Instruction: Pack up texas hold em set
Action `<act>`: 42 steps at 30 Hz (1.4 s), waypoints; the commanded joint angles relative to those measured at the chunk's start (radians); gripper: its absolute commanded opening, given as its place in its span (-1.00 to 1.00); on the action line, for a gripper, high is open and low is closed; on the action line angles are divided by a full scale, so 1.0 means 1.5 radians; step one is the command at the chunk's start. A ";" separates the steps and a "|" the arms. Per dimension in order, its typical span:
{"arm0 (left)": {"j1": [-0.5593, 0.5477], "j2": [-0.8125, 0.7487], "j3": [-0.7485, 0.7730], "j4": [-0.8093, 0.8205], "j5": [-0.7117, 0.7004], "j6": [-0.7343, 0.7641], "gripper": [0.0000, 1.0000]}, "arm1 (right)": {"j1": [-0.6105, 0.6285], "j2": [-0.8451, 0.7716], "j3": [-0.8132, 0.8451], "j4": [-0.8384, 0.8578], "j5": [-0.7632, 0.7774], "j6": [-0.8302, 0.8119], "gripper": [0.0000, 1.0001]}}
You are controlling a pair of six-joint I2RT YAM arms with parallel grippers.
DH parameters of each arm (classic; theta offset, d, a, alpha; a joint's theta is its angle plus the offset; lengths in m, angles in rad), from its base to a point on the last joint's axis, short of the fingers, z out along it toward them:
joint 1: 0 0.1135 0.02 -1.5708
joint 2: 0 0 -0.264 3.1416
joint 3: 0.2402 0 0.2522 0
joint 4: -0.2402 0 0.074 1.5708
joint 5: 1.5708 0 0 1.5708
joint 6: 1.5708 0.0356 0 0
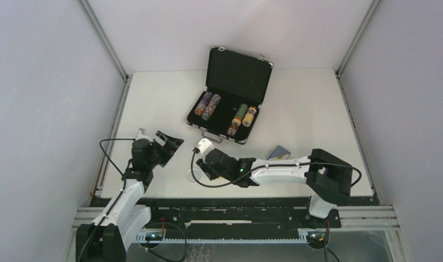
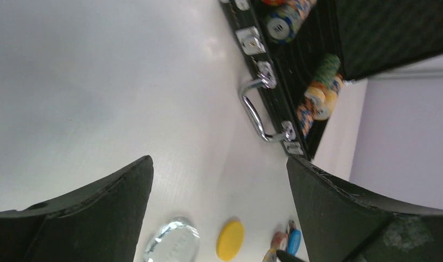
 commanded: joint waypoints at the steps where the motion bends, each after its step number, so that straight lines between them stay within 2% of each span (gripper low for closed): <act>1: -0.054 0.011 -0.003 0.063 0.048 0.017 0.92 | -0.014 -0.085 -0.050 0.041 -0.048 -0.045 -0.23; 7: -0.134 0.077 0.021 0.116 0.129 0.026 0.88 | -0.046 -0.172 -0.115 0.036 -0.106 -0.092 -0.21; 11: -0.180 0.103 0.025 0.149 0.167 0.034 0.66 | -0.069 -0.223 -0.141 0.019 -0.131 -0.108 -0.21; 14: -0.212 0.115 0.034 0.150 0.186 0.042 0.58 | -0.088 -0.253 -0.158 0.011 -0.148 -0.113 -0.21; 22: -0.239 0.152 0.034 0.244 0.270 -0.009 0.31 | -0.098 -0.272 -0.164 -0.007 -0.148 -0.117 -0.21; 42: -0.293 0.183 0.056 0.316 0.322 -0.060 0.31 | -0.089 -0.272 -0.166 0.007 -0.151 -0.116 -0.21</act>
